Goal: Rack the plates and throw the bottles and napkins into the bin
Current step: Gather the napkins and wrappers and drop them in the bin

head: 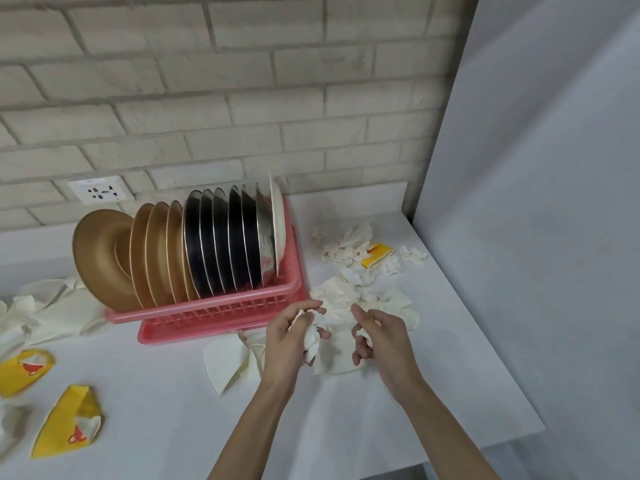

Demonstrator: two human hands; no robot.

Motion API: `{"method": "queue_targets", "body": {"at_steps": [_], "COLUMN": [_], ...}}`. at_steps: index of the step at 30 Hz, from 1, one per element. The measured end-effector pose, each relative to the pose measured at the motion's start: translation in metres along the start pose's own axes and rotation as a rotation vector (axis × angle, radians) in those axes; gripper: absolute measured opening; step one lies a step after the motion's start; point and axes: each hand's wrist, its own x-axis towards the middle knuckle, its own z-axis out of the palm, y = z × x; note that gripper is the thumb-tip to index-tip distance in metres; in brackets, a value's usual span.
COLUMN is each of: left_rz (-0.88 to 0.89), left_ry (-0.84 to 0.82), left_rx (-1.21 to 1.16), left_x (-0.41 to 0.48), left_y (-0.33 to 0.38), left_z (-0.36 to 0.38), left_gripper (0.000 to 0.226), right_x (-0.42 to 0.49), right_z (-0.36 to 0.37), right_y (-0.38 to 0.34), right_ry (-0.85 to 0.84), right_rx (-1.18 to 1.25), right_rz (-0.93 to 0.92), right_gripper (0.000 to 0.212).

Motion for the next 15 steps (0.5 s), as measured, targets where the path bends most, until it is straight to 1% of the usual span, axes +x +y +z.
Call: {"method": "queue_targets", "body": {"at_steps": [2,5,6,8,9,11,13,15], "left_rz": [0.071,0.240,0.307,0.384,0.403,0.413,0.410,0.363], "left_ry": [-0.005,0.007,0.031,0.062,0.065,0.060,0.048,0.001], "left_rx": [0.035,0.136,0.189,0.233,0.245,0.250,0.229,0.208], "left_x": [0.001,0.001,0.000,-0.001,0.000,0.000,0.000,0.000], "left_y": [0.002,0.008,0.011,0.018,0.021,0.023,0.022,0.021], "left_z": [0.002,0.007,0.008,0.010,0.011,0.012,0.012,0.010], "left_gripper": [0.027,0.025,0.023,0.018,0.019,0.034,0.047,0.045], "right_x": [0.002,0.007,0.008,0.007,0.004,0.000,-0.001,-0.003], "right_z": [0.000,-0.001,-0.002,-0.003,-0.004,-0.006,-0.009,-0.010], "right_y": [-0.004,-0.009,-0.011,-0.015,-0.017,-0.022,-0.024,-0.025], "right_ry": [0.000,-0.013,-0.018,-0.040,-0.046,-0.046,-0.038,-0.044], "right_rx": [-0.042,-0.180,-0.223,-0.298,-0.354,-0.476,-0.523,-0.506], "right_rz": [-0.065,-0.139,-0.166,-0.222,-0.246,-0.283,-0.273,-0.236], "right_gripper": [0.032,0.014,0.016,0.036,0.045,0.058,0.062,0.059]}}
